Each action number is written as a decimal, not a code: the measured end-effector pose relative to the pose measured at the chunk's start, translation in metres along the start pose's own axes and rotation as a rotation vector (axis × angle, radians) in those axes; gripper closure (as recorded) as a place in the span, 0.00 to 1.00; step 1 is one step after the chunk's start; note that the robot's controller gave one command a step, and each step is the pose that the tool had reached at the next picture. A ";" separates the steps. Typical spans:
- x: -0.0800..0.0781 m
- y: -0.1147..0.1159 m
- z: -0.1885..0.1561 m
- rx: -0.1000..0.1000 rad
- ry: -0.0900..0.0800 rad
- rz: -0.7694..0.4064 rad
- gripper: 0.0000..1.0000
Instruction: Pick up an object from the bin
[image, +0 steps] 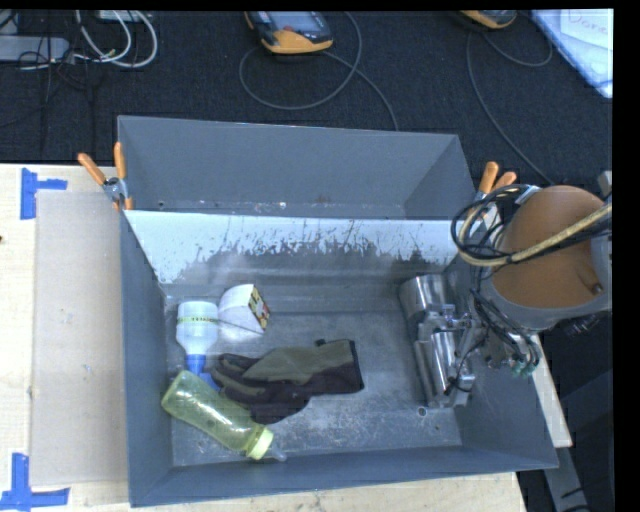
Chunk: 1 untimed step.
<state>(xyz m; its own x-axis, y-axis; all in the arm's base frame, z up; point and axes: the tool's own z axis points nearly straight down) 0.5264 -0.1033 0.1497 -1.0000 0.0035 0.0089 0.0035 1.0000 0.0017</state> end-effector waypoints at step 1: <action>-0.002 0.000 -0.004 0.001 -0.007 -0.003 0.00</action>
Offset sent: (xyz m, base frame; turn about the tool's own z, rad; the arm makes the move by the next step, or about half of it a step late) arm -0.0107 0.0164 -0.0797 -0.0269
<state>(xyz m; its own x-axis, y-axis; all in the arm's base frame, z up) 0.5281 -0.1030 0.1542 -1.0000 0.0006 0.0015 0.0006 1.0000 0.0007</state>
